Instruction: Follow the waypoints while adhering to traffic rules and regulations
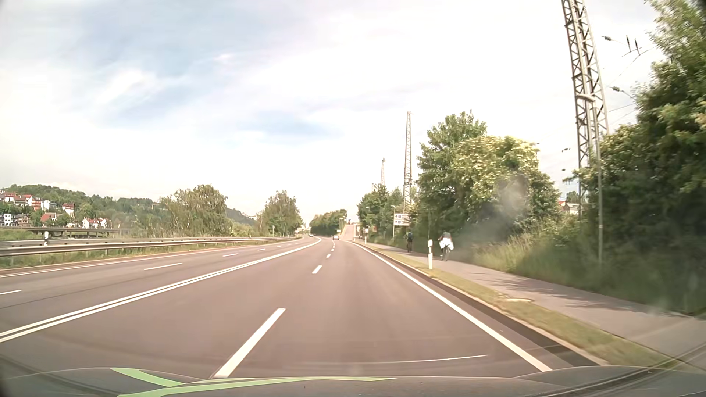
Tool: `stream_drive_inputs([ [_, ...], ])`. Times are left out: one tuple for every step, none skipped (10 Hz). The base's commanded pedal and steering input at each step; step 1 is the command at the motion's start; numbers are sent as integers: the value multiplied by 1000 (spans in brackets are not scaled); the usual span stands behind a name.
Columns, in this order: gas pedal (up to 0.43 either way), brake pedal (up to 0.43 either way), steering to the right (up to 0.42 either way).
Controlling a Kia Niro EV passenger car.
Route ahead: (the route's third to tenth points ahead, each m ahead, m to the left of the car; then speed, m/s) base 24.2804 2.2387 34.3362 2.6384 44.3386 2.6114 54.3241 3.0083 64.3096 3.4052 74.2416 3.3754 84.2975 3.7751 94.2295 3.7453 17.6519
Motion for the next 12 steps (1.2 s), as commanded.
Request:
stream_drive_inputs([
  [67,0,0],
  [67,0,0],
  [79,0,1],
  [79,0,1],
  [79,0,1],
  [79,0,1],
  [79,0,1],
  [79,0,1],
  [79,0,1],
  [79,0,0],
  [79,0,0],
  [79,0,0],
])
